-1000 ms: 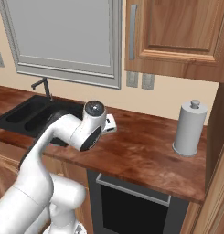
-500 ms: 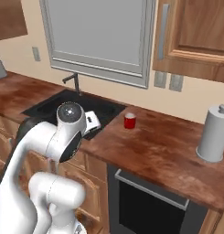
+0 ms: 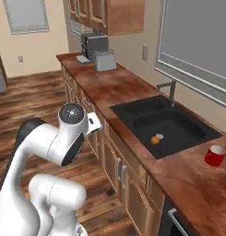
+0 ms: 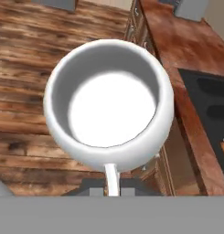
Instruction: Clear the mugs and bowl far away from the sink.
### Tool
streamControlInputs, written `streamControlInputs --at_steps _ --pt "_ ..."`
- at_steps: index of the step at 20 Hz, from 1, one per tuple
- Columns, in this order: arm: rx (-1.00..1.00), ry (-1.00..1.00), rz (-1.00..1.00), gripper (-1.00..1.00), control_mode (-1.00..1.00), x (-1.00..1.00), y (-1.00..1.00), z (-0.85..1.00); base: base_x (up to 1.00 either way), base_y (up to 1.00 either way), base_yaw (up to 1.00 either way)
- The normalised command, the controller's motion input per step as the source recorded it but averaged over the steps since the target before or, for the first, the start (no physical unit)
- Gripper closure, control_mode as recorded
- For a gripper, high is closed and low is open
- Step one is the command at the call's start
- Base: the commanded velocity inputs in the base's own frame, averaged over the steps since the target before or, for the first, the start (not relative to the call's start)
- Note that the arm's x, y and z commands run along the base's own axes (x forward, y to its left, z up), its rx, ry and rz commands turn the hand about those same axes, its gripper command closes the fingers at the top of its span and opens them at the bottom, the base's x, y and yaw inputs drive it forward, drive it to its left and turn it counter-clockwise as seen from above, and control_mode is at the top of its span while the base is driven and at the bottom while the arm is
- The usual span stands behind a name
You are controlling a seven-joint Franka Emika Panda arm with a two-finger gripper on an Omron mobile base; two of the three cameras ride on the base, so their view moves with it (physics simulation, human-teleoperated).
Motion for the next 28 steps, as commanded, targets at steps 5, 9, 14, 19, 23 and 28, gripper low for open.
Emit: streamControlInputs --at_steps 5,9,14,19,23,28 --pt "0.0 0.0 0.0 1.0 1.0 0.0 0.0 0.0 -0.06 0.07 0.95" --pt "0.0 0.0 0.0 1.0 1.0 0.0 0.0 0.0 -0.02 0.19 0.86" --pt "0.0 0.0 0.0 1.0 1.0 0.0 0.0 0.0 0.0 0.04 0.92" --pt "0.0 0.0 0.0 1.0 1.0 0.0 0.0 0.0 0.0 0.02 0.92" --pt "0.0 0.0 0.0 1.0 1.0 0.0 0.0 0.0 0.01 0.08 0.85" --pt "0.0 0.0 0.0 1.0 1.0 0.0 0.0 0.0 0.39 0.08 0.75"
